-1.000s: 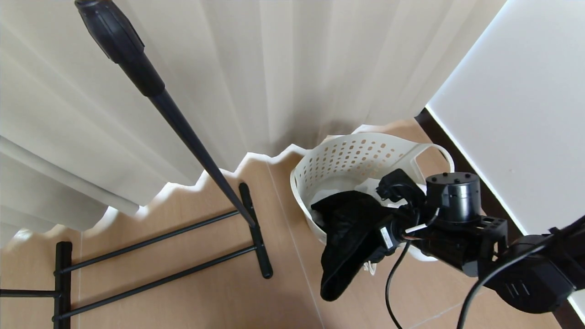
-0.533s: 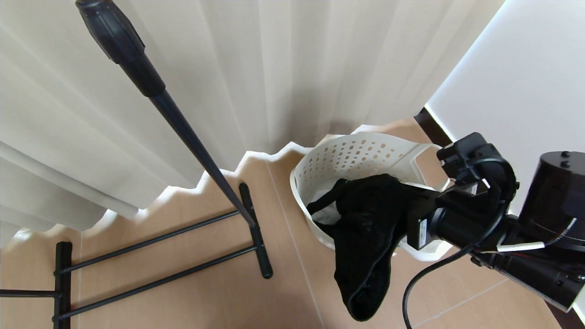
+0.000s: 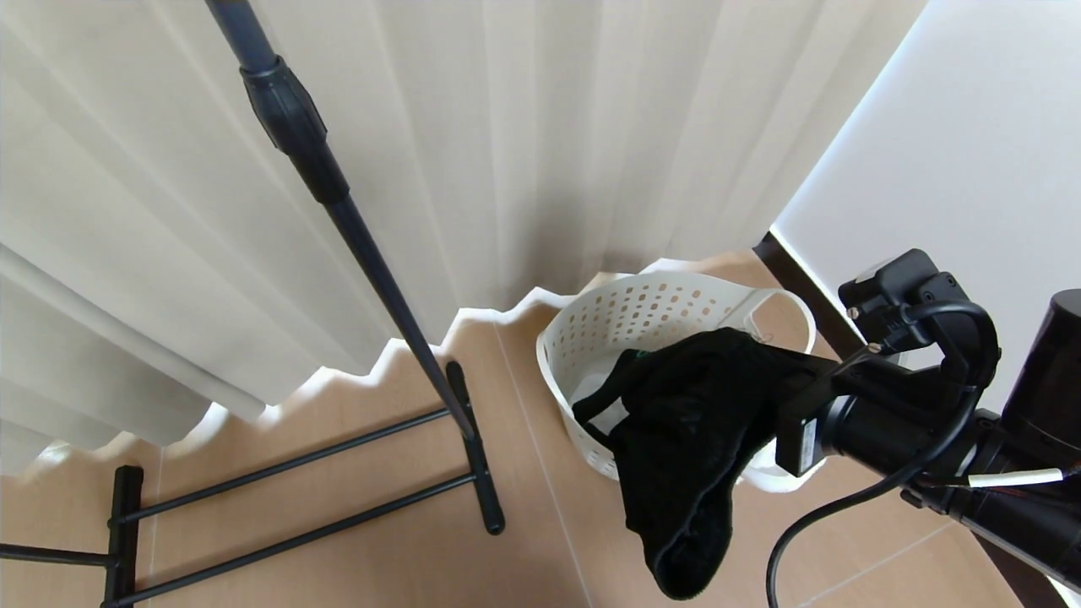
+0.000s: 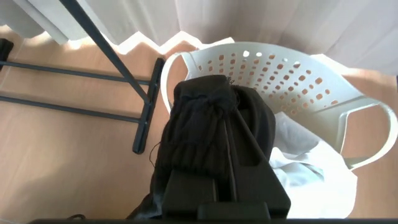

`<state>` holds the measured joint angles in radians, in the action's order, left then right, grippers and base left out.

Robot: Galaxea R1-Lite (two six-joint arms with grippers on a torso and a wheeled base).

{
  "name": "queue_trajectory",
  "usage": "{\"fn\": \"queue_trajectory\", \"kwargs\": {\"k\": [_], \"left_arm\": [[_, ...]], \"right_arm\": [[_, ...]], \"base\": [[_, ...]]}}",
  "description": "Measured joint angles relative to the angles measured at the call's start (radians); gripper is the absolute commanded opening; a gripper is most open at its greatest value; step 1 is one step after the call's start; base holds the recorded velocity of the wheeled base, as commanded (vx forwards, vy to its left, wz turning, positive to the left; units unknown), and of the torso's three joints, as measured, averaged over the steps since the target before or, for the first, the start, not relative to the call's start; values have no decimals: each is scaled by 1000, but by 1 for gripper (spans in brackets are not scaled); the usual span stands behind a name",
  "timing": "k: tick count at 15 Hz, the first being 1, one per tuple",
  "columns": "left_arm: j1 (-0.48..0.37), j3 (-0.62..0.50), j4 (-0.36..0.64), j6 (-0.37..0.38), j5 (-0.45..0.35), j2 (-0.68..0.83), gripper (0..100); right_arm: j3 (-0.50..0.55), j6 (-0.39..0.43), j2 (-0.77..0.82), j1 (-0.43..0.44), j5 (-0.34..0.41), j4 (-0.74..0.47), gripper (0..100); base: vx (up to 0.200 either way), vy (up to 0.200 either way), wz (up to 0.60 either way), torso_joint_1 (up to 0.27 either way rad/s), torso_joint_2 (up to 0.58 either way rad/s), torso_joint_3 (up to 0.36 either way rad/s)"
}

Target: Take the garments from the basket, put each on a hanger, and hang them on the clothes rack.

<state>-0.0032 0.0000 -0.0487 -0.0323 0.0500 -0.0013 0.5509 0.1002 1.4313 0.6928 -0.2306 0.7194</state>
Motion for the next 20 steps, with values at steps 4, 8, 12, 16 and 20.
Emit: {"fn": "queue_trajectory", "kwargs": {"k": [4, 8, 12, 16, 20], "left_arm": [[0, 0, 0, 0, -1, 0, 100], [0, 0, 1, -1, 1, 0, 100], [0, 0, 0, 0, 1, 0, 100], [-1, 0, 0, 0, 0, 0, 100], [0, 0, 0, 0, 0, 0, 100]], "right_arm": [[-1, 7, -6, -19, 3, 0, 0], [-5, 10, -1, -27, 0, -2, 0], [-16, 37, 0, -27, -5, 1, 0], [-21, 43, -4, -27, -5, 1, 0], [-20, 43, -3, -27, -6, 1, 0]], "base": [[0, 0, 0, 1, 0, 201], [0, 0, 0, 4, -79, 118], [0, 0, 0, 36, -393, -146], [0, 0, 0, 93, -452, -166], [0, 0, 0, 126, -482, -145]]}}
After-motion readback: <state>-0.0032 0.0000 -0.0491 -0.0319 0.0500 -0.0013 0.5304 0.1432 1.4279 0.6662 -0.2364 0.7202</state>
